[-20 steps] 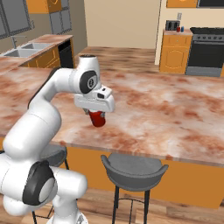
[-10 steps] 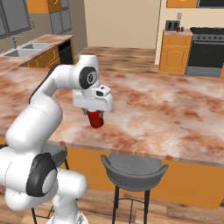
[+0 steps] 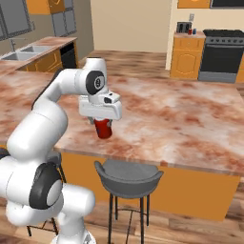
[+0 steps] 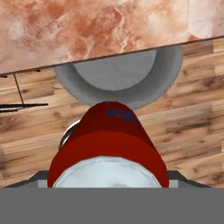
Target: Four empty soda cans are scattered around the kitchen. Gather all the cans and cluster them next to the stove for recycling.
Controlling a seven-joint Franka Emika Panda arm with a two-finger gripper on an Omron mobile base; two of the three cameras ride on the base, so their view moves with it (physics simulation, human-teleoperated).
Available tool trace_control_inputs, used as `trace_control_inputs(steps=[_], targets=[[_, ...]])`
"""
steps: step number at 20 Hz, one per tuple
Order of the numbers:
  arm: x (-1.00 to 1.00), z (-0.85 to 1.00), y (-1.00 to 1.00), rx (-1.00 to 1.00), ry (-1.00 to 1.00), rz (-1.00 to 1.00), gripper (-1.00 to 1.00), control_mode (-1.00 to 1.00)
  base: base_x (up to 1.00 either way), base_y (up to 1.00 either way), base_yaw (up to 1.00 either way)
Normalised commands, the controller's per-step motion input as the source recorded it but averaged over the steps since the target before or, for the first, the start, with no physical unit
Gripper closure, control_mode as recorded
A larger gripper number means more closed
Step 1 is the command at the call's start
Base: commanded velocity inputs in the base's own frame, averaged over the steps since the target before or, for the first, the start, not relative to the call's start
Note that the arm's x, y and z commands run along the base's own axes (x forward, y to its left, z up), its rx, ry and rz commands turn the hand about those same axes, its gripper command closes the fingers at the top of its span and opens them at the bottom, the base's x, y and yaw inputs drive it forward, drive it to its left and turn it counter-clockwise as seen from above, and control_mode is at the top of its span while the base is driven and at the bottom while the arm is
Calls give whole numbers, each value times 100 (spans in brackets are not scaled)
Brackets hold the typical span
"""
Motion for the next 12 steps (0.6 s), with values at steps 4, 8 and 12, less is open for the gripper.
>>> trace_control_inputs(steps=[4, 8, 12], targets=[[0, 0, 0, 0, 0, 0, 100, 100, -53, -100, 0], [0, 0, 0, 0, 0, 0, 100, 100, -34, -100, 0], [0, 0, 0, 0, 0, 0, 100, 100, -21, -100, 0]])
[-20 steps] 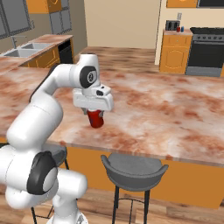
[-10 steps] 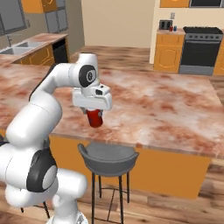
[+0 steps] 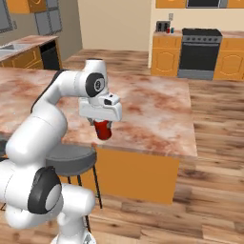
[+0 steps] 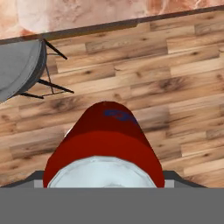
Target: Four empty soda cans are scattered around the kitchen. Gather all the cans and cluster them next to the stove for recycling.
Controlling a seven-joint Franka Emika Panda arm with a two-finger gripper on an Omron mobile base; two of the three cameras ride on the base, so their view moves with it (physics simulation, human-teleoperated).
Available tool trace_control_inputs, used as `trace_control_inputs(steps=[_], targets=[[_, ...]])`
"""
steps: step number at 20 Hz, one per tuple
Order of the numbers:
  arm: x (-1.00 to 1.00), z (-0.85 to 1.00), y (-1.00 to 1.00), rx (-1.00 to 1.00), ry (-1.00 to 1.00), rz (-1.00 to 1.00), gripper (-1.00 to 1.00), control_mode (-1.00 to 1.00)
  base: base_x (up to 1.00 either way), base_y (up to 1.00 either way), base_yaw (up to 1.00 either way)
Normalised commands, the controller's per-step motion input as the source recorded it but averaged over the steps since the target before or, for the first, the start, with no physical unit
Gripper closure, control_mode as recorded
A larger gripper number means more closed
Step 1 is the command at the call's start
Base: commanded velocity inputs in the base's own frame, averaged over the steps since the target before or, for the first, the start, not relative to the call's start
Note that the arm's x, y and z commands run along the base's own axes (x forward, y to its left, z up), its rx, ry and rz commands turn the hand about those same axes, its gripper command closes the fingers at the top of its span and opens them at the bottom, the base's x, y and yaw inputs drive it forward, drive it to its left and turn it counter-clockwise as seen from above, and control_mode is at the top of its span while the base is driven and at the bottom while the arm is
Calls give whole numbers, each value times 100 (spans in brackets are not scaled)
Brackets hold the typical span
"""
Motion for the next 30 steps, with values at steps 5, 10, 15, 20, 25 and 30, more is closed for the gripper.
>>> trace_control_inputs(steps=[5, 10, 15, 20, 25, 30], targets=[[0, 0, 0, 0, 0, 0, 100, 100, -7, -100, 0], [0, 0, 0, 0, 0, 0, 100, 100, 0, -100, 0], [0, 0, 0, 0, 0, 0, 100, 100, 0, -100, 0], [0, 0, 0, 0, 0, 0, 100, 100, 3, -100, 0], [0, 0, 0, 0, 0, 0, 100, 100, 43, -100, 0], [0, 0, 0, 0, 0, 0, 100, 100, 97, -100, 0]])
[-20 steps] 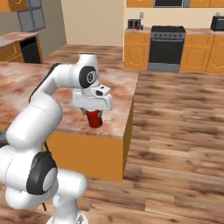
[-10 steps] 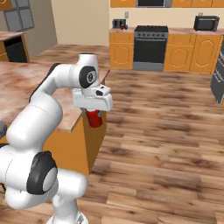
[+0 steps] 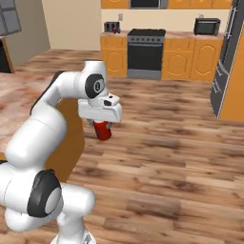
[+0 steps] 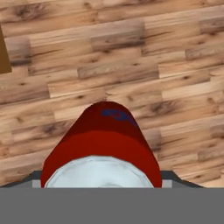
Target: Four empty soda cans are scattered around the kitchen. Gather all the cans and cluster them next to the stove for recycling.
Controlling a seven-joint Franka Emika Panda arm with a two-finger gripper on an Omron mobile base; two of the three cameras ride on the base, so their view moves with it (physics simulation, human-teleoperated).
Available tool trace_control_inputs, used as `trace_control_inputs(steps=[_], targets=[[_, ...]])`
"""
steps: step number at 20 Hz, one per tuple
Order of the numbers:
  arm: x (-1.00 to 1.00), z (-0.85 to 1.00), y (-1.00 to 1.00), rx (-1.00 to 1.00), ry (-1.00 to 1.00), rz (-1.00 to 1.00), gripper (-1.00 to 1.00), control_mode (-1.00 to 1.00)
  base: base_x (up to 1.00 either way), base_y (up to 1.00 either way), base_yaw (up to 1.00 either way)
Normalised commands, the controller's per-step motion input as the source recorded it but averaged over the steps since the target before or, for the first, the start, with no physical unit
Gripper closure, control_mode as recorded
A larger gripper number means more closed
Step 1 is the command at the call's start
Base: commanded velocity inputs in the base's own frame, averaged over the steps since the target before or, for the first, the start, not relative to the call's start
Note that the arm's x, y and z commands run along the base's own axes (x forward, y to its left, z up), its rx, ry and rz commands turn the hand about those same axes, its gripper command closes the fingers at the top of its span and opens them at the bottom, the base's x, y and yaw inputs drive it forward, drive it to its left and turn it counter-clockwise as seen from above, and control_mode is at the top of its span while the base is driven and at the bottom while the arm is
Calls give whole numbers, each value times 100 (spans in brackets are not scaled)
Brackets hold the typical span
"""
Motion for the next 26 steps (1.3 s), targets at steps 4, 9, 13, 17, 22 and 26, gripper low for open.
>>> trace_control_inputs(steps=[4, 9, 13, 17, 22, 26], targets=[[0, 0, 0, 0, 0, 0, 100, 100, 100, -100, 0], [0, 0, 0, 0, 0, 0, 100, 100, 100, -69, 0], [0, 0, 0, 0, 0, 0, 100, 100, 100, -12, 0], [0, 0, 0, 0, 0, 0, 100, 100, 100, 1, 0], [0, 0, 0, 0, 0, 0, 100, 100, 100, 4, 0], [0, 0, 0, 0, 0, 0, 100, 100, 100, 1, 0]])
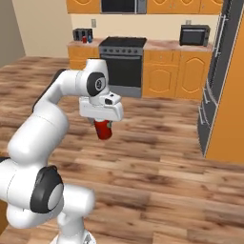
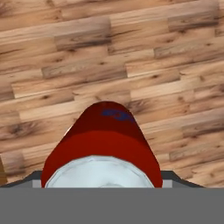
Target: Four empty soda cans are scattered around the kitchen. Gather all the cans and cluster them next to the stove for recycling.
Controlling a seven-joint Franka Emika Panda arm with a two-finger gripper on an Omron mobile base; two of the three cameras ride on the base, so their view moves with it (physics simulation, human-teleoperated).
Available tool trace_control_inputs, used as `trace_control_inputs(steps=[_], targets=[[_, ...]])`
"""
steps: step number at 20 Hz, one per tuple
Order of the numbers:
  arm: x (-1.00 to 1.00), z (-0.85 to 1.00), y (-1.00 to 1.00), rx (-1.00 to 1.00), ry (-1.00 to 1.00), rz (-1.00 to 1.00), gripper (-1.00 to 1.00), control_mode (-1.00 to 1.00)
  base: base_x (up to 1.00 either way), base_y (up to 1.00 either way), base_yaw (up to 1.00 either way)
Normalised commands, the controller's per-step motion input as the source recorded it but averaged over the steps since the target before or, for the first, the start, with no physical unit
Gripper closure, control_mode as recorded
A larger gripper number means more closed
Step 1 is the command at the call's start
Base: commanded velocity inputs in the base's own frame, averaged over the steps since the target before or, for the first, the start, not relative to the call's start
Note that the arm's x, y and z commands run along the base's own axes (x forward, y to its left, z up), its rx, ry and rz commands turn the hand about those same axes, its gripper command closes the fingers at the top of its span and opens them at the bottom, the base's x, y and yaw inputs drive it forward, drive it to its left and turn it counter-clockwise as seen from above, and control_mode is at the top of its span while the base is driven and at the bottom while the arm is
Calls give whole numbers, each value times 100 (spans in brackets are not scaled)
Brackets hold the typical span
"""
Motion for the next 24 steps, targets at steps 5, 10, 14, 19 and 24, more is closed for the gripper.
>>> trace_control_inputs(steps=[5, 10, 14, 19, 24], targets=[[0, 0, 0, 0, 0, 0, 100, 100, 100, 1, 0], [0, 0, 0, 0, 0, 0, 100, 100, 100, 5, -1], [0, 0, 0, 0, 0, 0, 100, 100, 100, 6, -5], [0, 0, 0, 0, 0, 0, 100, 100, 100, 11, -6], [0, 0, 0, 0, 0, 0, 100, 100, 100, 26, -7]])
